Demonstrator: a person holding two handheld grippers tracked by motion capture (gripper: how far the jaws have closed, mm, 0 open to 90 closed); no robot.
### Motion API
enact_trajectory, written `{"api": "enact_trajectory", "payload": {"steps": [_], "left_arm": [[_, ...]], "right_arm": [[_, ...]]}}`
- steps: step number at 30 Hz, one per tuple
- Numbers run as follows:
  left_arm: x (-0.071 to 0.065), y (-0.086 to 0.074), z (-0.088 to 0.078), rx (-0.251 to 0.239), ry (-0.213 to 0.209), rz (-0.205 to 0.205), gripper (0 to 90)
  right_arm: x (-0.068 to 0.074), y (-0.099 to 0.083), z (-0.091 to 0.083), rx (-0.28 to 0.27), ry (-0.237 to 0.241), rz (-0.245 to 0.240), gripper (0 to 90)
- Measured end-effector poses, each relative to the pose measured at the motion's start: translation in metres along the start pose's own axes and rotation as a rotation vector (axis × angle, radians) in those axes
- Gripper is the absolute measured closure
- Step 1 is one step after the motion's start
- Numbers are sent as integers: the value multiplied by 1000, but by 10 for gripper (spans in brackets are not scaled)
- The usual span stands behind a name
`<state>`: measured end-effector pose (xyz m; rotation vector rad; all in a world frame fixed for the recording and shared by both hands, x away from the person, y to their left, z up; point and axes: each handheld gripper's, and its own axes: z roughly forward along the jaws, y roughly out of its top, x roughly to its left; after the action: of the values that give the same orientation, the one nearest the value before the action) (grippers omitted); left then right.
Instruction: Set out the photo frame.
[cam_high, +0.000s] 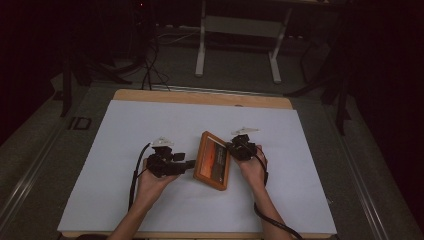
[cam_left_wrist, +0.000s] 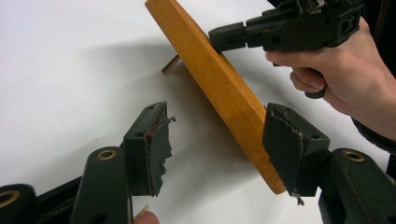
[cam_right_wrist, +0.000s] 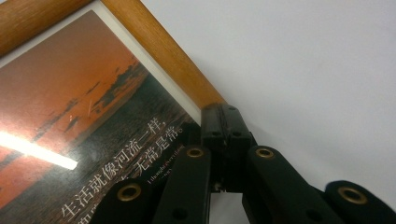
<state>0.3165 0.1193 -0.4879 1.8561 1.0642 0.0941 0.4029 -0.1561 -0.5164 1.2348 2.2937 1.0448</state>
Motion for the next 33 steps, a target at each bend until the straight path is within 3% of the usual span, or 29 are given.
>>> {"api": "enact_trajectory", "payload": {"steps": [11,17,27,33], "left_arm": [[-14,-5,6,10,-12,23,262],[-21,-10,14,24,-8,8,178],[-29,-22,33,65,-29,-6,208],[-31,-26,40,61,-50,-45,294]], "right_arm": [[0,0,0,-2,-1,-1,898],[0,-1,0,-5,-1,-2,898],[0,-1,0,-5,0,-2,898],[0,-1,0,-7,-1,-1,898]]}}
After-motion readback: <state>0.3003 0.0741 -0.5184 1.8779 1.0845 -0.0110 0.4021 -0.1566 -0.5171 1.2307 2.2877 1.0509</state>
